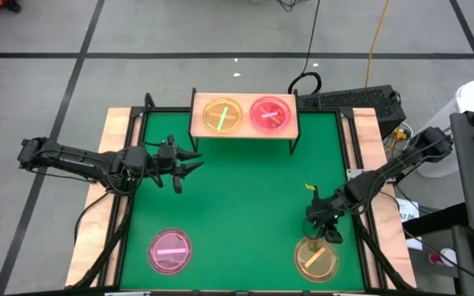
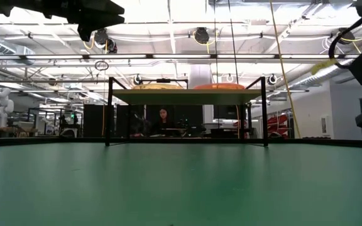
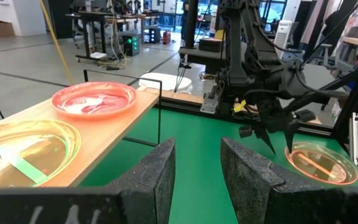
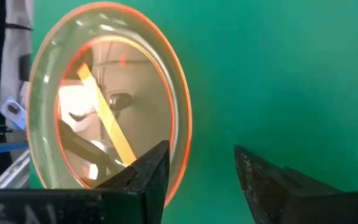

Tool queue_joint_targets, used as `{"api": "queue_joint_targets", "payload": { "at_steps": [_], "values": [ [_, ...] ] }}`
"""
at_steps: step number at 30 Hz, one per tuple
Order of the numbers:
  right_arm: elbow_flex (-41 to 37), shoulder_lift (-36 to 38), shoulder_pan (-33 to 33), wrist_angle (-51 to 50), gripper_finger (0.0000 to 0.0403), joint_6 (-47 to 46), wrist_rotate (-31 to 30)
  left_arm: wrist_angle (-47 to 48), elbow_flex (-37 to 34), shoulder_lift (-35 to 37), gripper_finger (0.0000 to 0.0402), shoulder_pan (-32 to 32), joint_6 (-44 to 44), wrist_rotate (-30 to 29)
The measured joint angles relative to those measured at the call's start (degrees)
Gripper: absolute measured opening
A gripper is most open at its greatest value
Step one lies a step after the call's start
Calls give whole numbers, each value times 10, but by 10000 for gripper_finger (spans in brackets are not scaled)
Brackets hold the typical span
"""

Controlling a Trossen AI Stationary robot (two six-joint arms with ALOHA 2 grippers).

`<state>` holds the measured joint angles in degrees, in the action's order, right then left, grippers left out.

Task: Place and stack plates onto a shelf
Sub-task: Stack the orange plate on top of the other orange plates on the shelf

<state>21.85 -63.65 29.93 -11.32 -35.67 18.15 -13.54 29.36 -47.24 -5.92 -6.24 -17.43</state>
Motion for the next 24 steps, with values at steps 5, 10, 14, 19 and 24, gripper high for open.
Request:
{"api": "queue_joint_targets", "payload": {
  "at_steps": [5,10,14,19,24],
  "values": [
    [2,-33,8,22,154,-1,0,0,0,0,133,0,0,0],
    [2,-46,9,30,113,6,-1,0,0,0,133,0,0,0],
    [1,-44,9,33,41,21,0,0,0,0,133,0,0,0],
    [0,-31,-12,59,7,31,-4,0,0,0,133,0,0,0],
    [0,0,-54,119,1,67,-20,0,0,0,133,0,0,0]
  ]
}}
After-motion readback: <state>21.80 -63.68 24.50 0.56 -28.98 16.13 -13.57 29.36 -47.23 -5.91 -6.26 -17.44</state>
